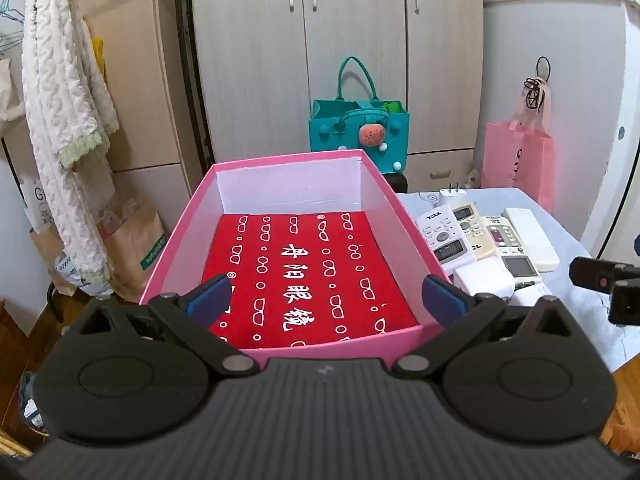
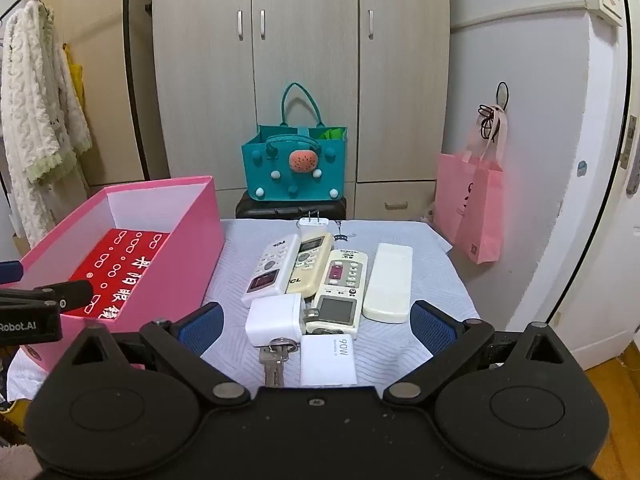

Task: Organize rigid objects

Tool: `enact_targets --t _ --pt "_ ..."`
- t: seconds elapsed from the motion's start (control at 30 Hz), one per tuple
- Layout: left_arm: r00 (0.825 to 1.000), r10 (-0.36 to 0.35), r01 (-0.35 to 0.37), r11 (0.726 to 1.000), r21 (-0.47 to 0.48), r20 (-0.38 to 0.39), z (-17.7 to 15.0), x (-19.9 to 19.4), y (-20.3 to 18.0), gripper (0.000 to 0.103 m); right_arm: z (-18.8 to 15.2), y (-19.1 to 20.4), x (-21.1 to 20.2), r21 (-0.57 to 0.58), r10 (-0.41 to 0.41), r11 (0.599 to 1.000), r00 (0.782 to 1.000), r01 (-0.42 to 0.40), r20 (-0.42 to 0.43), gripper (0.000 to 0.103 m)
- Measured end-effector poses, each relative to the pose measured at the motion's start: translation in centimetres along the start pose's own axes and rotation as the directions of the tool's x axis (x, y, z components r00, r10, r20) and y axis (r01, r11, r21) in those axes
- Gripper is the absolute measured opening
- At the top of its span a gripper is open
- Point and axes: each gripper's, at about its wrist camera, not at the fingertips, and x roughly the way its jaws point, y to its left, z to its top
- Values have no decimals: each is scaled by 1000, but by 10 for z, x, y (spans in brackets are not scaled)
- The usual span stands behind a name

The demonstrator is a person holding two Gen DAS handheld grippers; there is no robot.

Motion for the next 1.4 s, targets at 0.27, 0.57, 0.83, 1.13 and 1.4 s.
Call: enact_targets --t 0.27,0.57,0.83,1.13,1.4 --pt "1000 0 0 1000 23 6 -3 -6 1 103 -19 -1 -9 -27 47 999 997 -45 68 101" --pt "999 -23 20 997 69 37 -18 -9 0 103 -24 1 -11 -45 30 999 996 -26 81 102" --pt "999 -32 29 997 70 37 -20 -11 3 103 -30 5 -19 -75 34 997 997 -29 66 102" --pt "999 -29 27 998 57 40 -22 -13 5 103 -30 4 -19 -65 37 997 997 -33 69 102" --pt "999 -27 26 999 35 30 -23 -9 9 103 -32 2 -15 -58 29 998 998 -26 57 102"
